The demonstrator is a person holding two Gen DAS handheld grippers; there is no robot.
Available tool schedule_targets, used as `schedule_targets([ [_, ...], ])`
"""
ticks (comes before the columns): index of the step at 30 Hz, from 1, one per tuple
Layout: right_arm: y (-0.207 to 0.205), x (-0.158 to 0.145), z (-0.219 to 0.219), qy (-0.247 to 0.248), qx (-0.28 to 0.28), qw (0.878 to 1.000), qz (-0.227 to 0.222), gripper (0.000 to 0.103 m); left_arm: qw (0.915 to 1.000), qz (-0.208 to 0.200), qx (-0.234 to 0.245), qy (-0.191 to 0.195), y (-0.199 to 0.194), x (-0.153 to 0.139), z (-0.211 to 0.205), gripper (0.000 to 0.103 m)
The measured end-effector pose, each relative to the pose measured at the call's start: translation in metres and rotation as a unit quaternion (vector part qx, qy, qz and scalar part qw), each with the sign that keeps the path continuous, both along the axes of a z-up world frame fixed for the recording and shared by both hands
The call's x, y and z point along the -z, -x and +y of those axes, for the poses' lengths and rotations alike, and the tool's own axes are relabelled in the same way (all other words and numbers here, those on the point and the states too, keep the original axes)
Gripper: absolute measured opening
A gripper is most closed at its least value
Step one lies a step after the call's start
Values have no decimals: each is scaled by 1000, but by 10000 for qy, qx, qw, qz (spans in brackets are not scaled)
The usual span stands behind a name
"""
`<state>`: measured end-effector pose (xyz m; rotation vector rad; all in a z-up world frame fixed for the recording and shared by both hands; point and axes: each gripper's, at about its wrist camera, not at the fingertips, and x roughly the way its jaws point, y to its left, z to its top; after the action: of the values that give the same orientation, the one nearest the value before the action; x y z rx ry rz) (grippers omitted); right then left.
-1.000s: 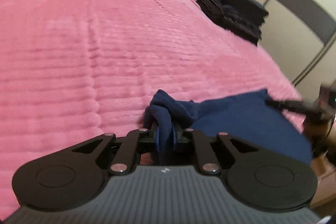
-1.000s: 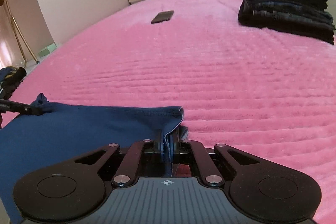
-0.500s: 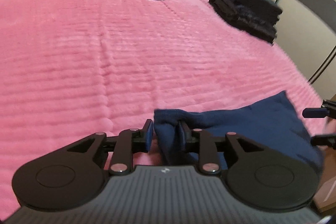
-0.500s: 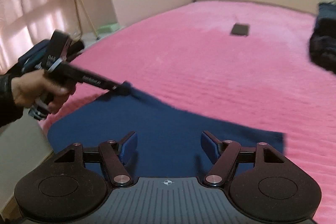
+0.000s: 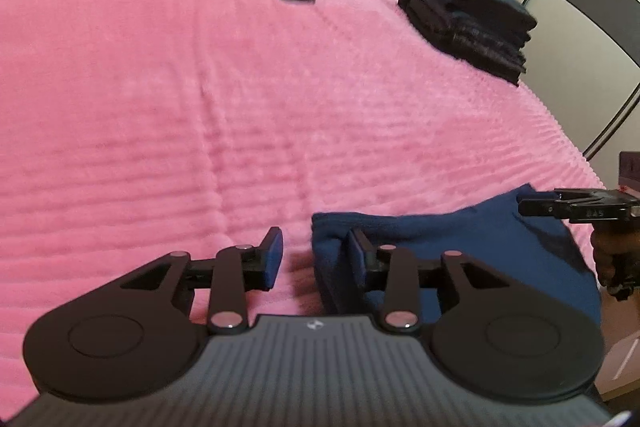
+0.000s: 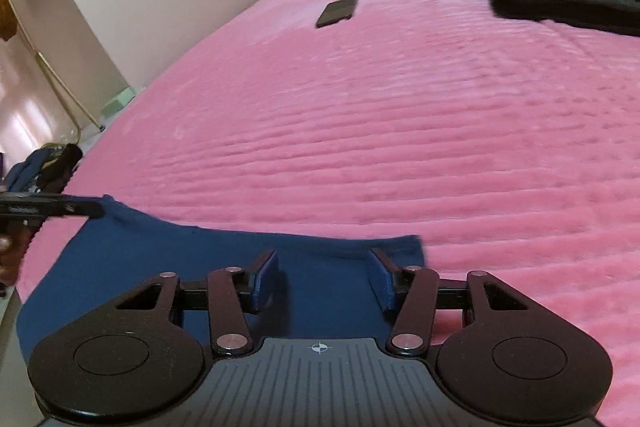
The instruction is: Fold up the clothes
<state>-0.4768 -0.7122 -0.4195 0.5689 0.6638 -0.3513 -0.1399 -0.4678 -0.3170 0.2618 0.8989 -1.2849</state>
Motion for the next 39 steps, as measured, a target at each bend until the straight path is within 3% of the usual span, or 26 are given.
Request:
schedule_targets([
  [4,-5,0,7,174,-43,9998,81,53,9997,-41,177,167,8,-17,5,25],
  [8,-13,4,11,371,-143,9990,180,53,9969,-36,765,-178,23,-1,-21,25],
  [9,-14,5,9,366,-179,9990,157,53,9969,-2,746,-265,20,8,-28,24],
  [11,-14,8,4,317,-221,9992,103,53,9976,139,553,-404,7,26,-41,11],
  [14,-10,9,-2,203,-245,9995,13,53,9982,241,293,-455,-7,39,-50,11],
  [20,1,-12,14,424,63,9990,151,53,9975,-145,145,-670,-6,36,-51,11],
  [26,29,-60,87,690,-218,9967,-370,53,9982,-565,-92,-193,13,-15,-2,14],
  [30,43,-63,140,465,-429,9953,-738,54,9973,-682,253,86,53,-37,38,16],
  [34,35,-33,164,222,-566,9965,-571,54,9954,-582,753,103,98,-23,63,20],
  [36,29,-17,163,345,-587,9965,-484,54,9950,-663,728,-164,107,-1,60,21],
  [39,27,-12,155,424,-557,9961,-528,54,9976,-469,512,-3,97,15,58,22],
])
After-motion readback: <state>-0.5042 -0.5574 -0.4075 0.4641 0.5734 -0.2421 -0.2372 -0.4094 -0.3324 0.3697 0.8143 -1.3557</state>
